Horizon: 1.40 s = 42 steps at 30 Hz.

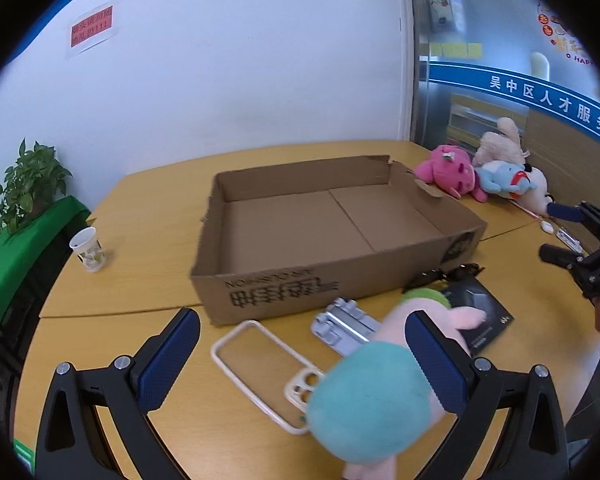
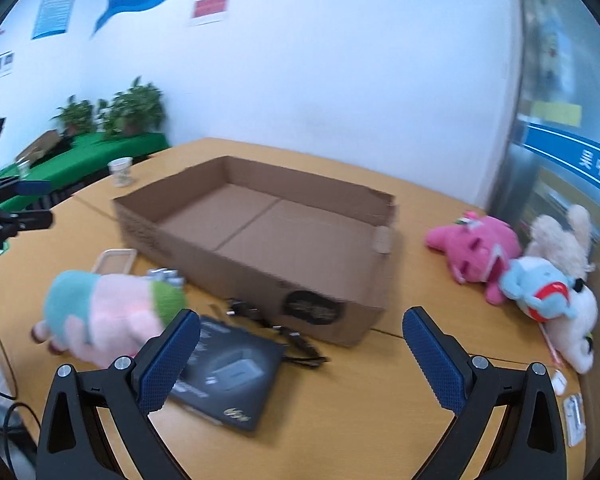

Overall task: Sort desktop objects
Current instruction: 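Raise both tools and move them toward the pink-and-blue pig plush, then close both grippers on the pig plush from opposite sides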

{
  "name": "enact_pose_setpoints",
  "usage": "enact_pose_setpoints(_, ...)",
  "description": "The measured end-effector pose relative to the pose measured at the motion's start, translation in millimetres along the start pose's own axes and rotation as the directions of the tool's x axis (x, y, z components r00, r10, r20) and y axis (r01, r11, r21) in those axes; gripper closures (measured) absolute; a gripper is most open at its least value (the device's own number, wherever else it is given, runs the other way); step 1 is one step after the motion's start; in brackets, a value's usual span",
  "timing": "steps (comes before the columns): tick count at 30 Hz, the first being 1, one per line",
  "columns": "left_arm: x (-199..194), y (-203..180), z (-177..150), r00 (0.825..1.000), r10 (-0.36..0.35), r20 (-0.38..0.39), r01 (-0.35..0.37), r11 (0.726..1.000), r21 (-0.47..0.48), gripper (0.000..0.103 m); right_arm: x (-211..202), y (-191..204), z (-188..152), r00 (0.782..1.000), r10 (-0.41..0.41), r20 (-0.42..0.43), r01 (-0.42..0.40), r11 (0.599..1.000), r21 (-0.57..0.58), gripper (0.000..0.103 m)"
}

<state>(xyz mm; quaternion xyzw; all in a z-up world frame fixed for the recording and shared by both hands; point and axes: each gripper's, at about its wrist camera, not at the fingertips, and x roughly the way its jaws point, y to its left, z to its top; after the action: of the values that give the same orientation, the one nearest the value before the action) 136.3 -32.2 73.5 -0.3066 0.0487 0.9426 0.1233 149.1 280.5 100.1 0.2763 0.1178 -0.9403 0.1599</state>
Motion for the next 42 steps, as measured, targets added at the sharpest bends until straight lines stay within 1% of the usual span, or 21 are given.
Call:
enact_pose_setpoints(1, 0.5, -3.3, -2.3, 1.000, -0.019, -0.002, 0.019, 1.000, -0.010, 0.024, 0.2, 7.2, -3.1, 0.999, 0.033, -0.001, -0.033, 0.999, 0.004, 0.022)
enact_pose_setpoints(2, 2.7, -5.5, -4.4, 0.999, -0.040, -0.015, 0.039, 0.999, -0.022, 0.067, 2.2, 10.4, -4.6, 0.998, 0.067, -0.014, -0.067, 0.998, 0.018, 0.062)
enact_pose_setpoints(3, 7.3, -6.2, -6.3, 0.997, -0.059, -0.043, 0.058, 0.997, -0.041, 0.084, 5.3, 14.3, -6.6, 0.994, 0.104, -0.036, -0.102, 0.994, 0.045, 0.080)
enact_pose_setpoints(4, 12.5, -6.6, -8.8, 0.995, -0.081, -0.066, 0.076, 0.995, -0.067, 0.097, 8.8, 15.8, -9.7, 0.990, 0.130, -0.052, -0.126, 0.989, 0.074, 0.086)
enact_pose_setpoints(6, 12.5, -9.8, -15.7, 0.993, -0.092, -0.077, 0.085, 0.993, -0.086, 0.096, 12.0, 19.6, -11.9, 0.987, 0.151, -0.049, -0.145, 0.984, 0.106, 0.071)
enact_pose_setpoints(7, 11.5, -13.1, -17.7, 0.994, -0.083, -0.072, 0.078, 0.994, -0.076, 0.093, 12.0, 23.2, -12.1, 0.988, 0.149, -0.049, -0.143, 0.983, 0.114, 0.035)
enact_pose_setpoints(8, 9.3, -16.3, -19.4, 0.995, -0.076, -0.069, 0.071, 0.995, -0.065, 0.076, 12.6, 25.9, -11.6, 0.988, 0.149, -0.050, -0.142, 0.983, 0.115, 0.000)
enact_pose_setpoints(9, 8.9, -18.6, -20.5, 0.995, -0.071, -0.069, 0.067, 0.996, -0.058, 0.062, 11.2, 28.8, -11.5, 0.989, 0.143, -0.034, -0.138, 0.985, 0.106, 0.001)
enact_pose_setpoints(10, 7.7, -20.5, -21.6, 0.996, -0.068, -0.065, 0.064, 0.997, -0.052, 0.028, 9.5, 32.4, -10.0, 0.990, 0.142, -0.011, -0.141, 0.986, 0.086, 0.000)
enact_pose_setpoints(11, 6.5, -22.6, -21.5, 0.997, -0.059, -0.054, 0.056, 0.997, -0.047, 0.015, 8.6, 36.3, -9.3, 0.989, 0.149, -0.005, -0.148, 0.986, 0.073, 0.000)
enact_pose_setpoints(13, 6.5, -23.1, -24.0, 0.997, -0.055, -0.046, 0.053, 0.998, -0.046, 0.015, 13.2, 42.7, -7.0, 0.986, 0.168, -0.016, -0.166, 0.984, 0.058, 0.000)
enact_pose_setpoints(17, 16.5, -15.9, -32.1, 0.990, -0.107, -0.097, 0.100, 0.992, -0.082, 0.015, 21.2, 49.2, -10.6, 0.967, 0.251, -0.041, -0.249, 0.967, 0.052, 0.000)
enact_pose_setpoints(23, 29.8, -7.8, -54.0, 0.965, -0.203, -0.165, 0.179, 0.972, -0.151, 0.015, 39.7, 76.5, -13.7, 0.945, 0.311, -0.096, -0.317, 0.947, -0.056, 0.000)
enact_pose_setpoints(27, 35.4, -2.9, -67.9, 0.948, -0.259, -0.182, 0.223, 0.954, -0.198, 0.015, 58.3, 85.2, -7.4, 0.931, 0.344, -0.124, -0.354, 0.932, -0.072, 0.000)
enact_pose_setpoints(30, 36.2, 3.7, -73.5, 0.939, -0.296, -0.177, 0.252, 0.939, -0.234, 0.016, 75.6, 102.6, -4.5, 0.899, 0.404, -0.171, -0.423, 0.902, -0.092, 0.002)
enact_pose_setpoints(32, 36.5, 8.8, -76.2, 0.930, -0.320, -0.179, 0.270, 0.928, -0.256, 0.017, 88.0, 122.8, -7.6, 0.870, 0.434, -0.232, -0.468, 0.876, -0.115, 0.007)
enact_pose_setpoints(35, 29.8, 20.3, -79.9, 0.939, -0.295, -0.175, 0.245, 0.935, -0.256, 0.017, 86.1, 147.7, -9.2, 0.859, 0.458, -0.228, -0.496, 0.855, -0.153, 0.006)
enact_pose_setpoints(37, 20.1, 35.7, -83.9, 0.942, -0.297, -0.156, 0.249, 0.930, -0.270, 0.017, 78.9, 156.2, -9.4, 0.833, 0.503, -0.229, -0.543, 0.824, -0.162, 0.006)
enact_pose_setpoints(39, 9.0, 54.5, -87.5, 0.939, -0.326, -0.108, 0.280, 0.910, -0.306, 0.018, 66.8, 159.5, -11.0, 0.782, 0.584, -0.217, -0.618, 0.770, -0.157, 0.007)
enact_pose_setpoints(40, 4.7, 63.4, -89.0, 0.936, -0.340, -0.087, 0.294, 0.896, -0.332, 0.017, 60.9, 160.4, -12.7, 0.776, 0.596, -0.204, -0.628, 0.761, -0.164, 0.007)
enact_pose_setpoints(42, 4.2, 74.8, -91.7, 0.934, -0.346, -0.087, 0.293, 0.883, -0.366, 0.017, 59.9, 159.7, -15.8, 0.824, 0.535, -0.186, -0.565, 0.802, -0.194, 0.004)
